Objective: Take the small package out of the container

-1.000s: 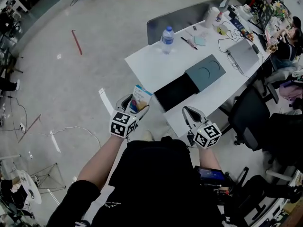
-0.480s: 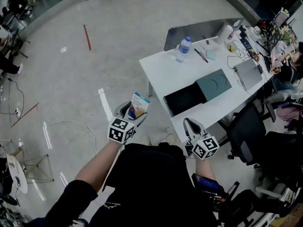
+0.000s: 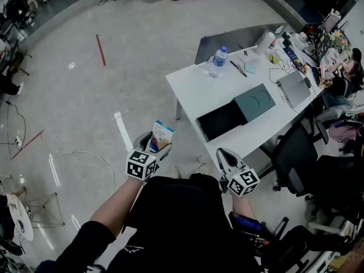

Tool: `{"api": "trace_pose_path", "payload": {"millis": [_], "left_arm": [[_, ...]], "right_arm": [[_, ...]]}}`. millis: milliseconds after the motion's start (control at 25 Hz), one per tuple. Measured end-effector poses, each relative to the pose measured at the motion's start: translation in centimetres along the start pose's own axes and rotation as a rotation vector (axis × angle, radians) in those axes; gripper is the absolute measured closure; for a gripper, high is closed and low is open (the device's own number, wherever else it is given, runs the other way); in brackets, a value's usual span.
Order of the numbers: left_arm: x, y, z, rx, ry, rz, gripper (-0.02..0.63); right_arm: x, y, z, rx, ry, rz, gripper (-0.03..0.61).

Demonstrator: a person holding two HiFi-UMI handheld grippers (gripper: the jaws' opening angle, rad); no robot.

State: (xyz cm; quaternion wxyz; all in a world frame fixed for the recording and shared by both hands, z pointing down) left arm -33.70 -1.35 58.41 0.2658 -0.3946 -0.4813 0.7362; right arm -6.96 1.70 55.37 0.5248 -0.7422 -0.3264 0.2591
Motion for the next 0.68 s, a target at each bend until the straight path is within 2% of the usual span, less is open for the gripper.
{"api": "trace_pose_path", "payload": {"millis": [680], "left_arm": [[-1.1, 0.0, -1.2, -0.022, -0.074, 0.005, 0.233]], "right_arm": [[1.2, -0.6, 0.0, 0.006, -0.052, -0.019, 0.552]]}}
Point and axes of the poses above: the fingertips, and each gripper's own axes: x backward along the fingers, z to its left, y out of its top, the point moved 4 cm from there along x, backward along the fingers, and after that the axes turned 12 degrees about -z, right-handed, at the moved point
